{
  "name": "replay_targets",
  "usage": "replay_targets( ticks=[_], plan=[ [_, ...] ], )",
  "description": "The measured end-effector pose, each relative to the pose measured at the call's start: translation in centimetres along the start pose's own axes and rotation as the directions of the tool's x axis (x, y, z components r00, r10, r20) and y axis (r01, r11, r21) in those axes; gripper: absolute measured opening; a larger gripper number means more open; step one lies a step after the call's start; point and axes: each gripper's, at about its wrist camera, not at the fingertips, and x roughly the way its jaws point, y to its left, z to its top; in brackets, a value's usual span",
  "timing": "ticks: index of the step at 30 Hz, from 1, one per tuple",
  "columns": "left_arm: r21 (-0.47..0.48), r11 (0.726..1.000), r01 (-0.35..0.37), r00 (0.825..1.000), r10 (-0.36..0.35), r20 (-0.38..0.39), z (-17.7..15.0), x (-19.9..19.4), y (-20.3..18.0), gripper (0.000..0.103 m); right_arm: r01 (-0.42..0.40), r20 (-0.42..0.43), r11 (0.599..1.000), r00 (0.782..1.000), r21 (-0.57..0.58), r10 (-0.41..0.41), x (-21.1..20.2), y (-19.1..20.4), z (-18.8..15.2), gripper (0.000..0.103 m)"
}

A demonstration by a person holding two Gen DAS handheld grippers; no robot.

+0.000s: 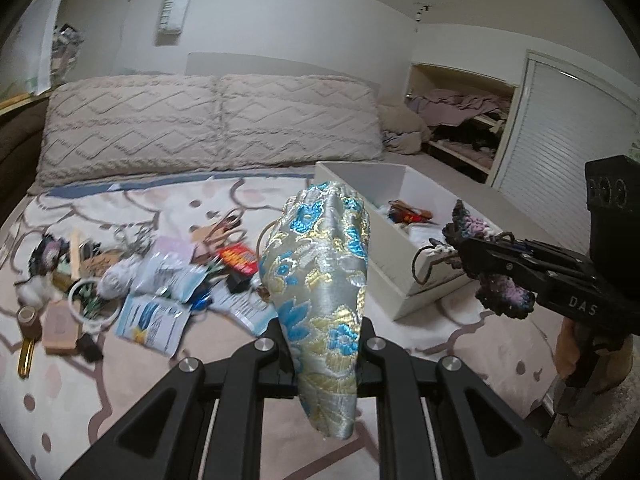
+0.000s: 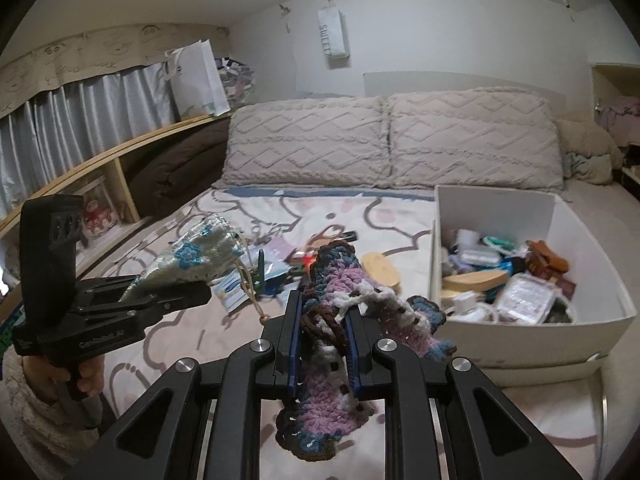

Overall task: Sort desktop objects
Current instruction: 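Lift the crocheted strip with the right tool and carry it toward the white shoebox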

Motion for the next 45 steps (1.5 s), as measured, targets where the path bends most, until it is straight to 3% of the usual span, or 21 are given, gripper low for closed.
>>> replay_targets(
  ticks=[10, 13, 19, 27, 37, 45],
  plan=[
    [0.028, 0.999, 0.045, 0.999, -0.044, -0.007, 1.9, 1.5, -2.0, 0.014, 0.05, 0.03, 0.999, 0.998, 0.019, -0.05, -1.5, -2.8, 1.5, 0.019],
    [0.026, 0.999, 0.039, 0.994, -0.036, -0.102, 0.0, 2.9, -1.4, 0.014, 0.046, 0.022, 0.999, 0.999, 0.027, -0.046, -1.6, -3.4, 0.9, 0.019],
    [0.0, 1.0, -0.017, 0.948, 0.016, -0.317, -6.5, 5.4, 1.3, 0.014, 0.037, 0.003, 0.999, 0.999, 0.035, -0.037, -1.3, -3.8, -0.1, 0.019],
    [-0.01, 0.999, -0.052, 0.905, 0.043, -0.423, -12.2, 3.2, 3.4, 0.014, 0.015, -0.006, 1.0, 1.0, 0.026, -0.015, -0.8, -2.9, -0.4, 0.019],
    [0.014, 0.997, -0.072, 0.916, 0.071, -0.394, -12.7, -0.2, 4.3, 0.014, 0.001, -0.025, 1.0, 1.0, 0.008, -0.001, 0.3, -1.5, -0.5, 0.019],
    [0.002, 0.99, -0.141, 0.925, 0.133, -0.355, -11.6, -2.3, 6.4, 0.014, 0.005, -0.024, 1.0, 1.0, 0.004, -0.005, 0.3, -1.2, -0.3, 0.019]
  ],
)
